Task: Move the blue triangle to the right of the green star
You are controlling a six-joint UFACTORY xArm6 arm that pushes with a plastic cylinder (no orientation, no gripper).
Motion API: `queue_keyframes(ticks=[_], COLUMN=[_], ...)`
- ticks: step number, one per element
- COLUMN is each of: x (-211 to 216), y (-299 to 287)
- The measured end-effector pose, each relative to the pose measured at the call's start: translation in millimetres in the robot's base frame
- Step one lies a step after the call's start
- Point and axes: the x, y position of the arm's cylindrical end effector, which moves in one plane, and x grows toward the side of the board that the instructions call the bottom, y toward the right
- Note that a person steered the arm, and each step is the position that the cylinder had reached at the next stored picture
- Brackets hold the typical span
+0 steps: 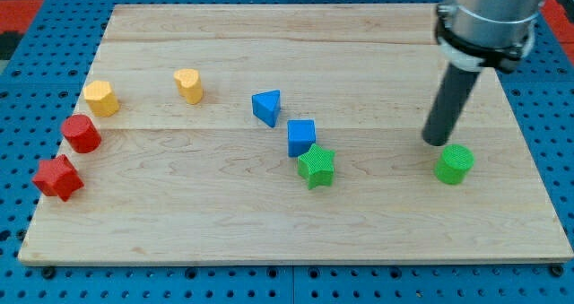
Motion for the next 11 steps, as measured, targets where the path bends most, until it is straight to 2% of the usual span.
queue_keyframes(ticks=[1,2,3,4,5,6,7,8,9,10,11], x=[21.0,17.8,-17.1,-29.6,-11.4,8.5,10.0,-33.2,-64.7,-87.7,-98.6], y=[4.1,-4.1,-83.7,-182.4,-224.1,-229.1,-240.6,-240.8,-195.5,-191.7,-145.5])
